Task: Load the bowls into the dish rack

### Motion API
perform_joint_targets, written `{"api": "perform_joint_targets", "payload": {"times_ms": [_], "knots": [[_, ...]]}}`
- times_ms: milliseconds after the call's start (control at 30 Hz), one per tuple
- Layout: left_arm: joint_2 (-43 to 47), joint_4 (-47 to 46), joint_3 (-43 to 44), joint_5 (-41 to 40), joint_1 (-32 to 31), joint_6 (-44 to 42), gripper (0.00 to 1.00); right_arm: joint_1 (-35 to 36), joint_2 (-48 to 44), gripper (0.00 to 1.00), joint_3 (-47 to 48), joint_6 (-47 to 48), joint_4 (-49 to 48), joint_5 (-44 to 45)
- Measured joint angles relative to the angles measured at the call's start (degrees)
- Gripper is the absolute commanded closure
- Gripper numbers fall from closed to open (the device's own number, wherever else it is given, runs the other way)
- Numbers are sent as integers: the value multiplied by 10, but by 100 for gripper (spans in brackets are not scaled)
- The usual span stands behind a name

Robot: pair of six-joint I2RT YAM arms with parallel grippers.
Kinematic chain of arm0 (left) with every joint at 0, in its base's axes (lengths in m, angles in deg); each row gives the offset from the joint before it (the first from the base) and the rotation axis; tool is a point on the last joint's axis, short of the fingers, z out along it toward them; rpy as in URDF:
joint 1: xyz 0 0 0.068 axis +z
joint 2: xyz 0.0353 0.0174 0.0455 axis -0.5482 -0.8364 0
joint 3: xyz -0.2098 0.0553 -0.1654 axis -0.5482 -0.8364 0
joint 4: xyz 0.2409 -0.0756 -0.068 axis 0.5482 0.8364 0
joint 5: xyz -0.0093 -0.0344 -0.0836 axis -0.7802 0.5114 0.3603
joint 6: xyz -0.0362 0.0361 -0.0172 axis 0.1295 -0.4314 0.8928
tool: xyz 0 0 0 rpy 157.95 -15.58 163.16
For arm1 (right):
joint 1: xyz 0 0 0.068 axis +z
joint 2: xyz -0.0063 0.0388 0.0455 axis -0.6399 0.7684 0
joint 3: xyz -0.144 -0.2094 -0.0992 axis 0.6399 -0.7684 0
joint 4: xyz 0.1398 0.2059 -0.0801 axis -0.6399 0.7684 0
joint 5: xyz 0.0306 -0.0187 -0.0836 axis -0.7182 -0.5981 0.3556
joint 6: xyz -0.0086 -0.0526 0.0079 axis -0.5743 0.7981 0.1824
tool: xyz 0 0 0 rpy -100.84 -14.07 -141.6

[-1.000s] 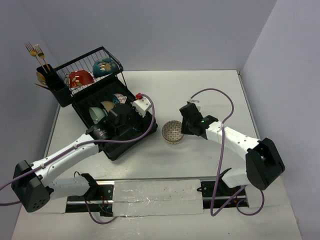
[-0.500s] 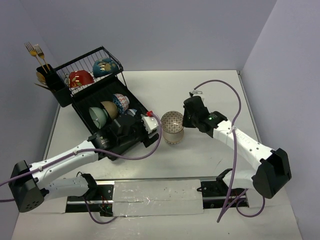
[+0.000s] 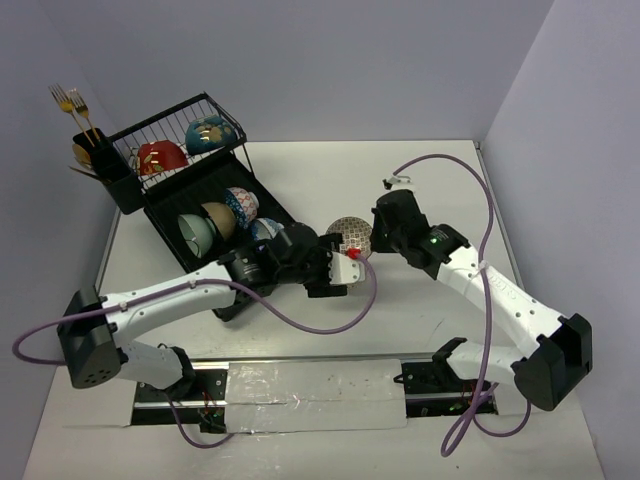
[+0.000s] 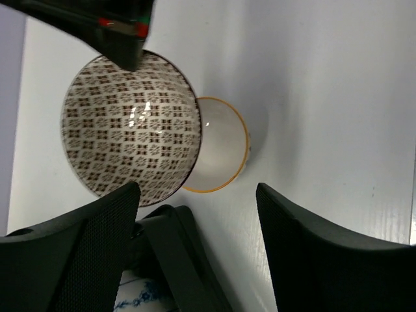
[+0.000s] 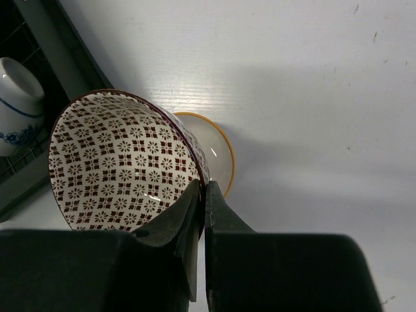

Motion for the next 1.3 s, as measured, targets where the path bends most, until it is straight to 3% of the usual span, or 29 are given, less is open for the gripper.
{"api": "perform_joint_targets", "payload": {"times_ms": [500, 700, 767, 967, 1067, 1167, 1200, 1300], "knots": [[-130, 104, 111, 18, -7, -108, 46, 0, -20, 100, -2, 16, 0, 6], [-159, 119, 135, 16, -7, -125, 66, 0, -21, 100, -9, 20, 0, 5], [-165, 121, 141, 13, -7, -128, 79, 0, -21, 100, -9, 21, 1, 3], [-167, 125, 146, 10, -9, -141, 100, 0, -21, 100, -9, 25, 1, -6], [-167, 127, 146, 9, -11, -142, 100, 0, -21, 100, -9, 26, 2, -8], [-167, 127, 146, 9, -11, -142, 100, 0, -21, 90, -9, 26, 2, -10], [-167, 127, 146, 9, -11, -142, 100, 0, -21, 79, -9, 26, 2, -10], [-165, 125, 140, 10, -11, -136, 100, 0, -24, 58, -9, 23, -7, -12]]}}
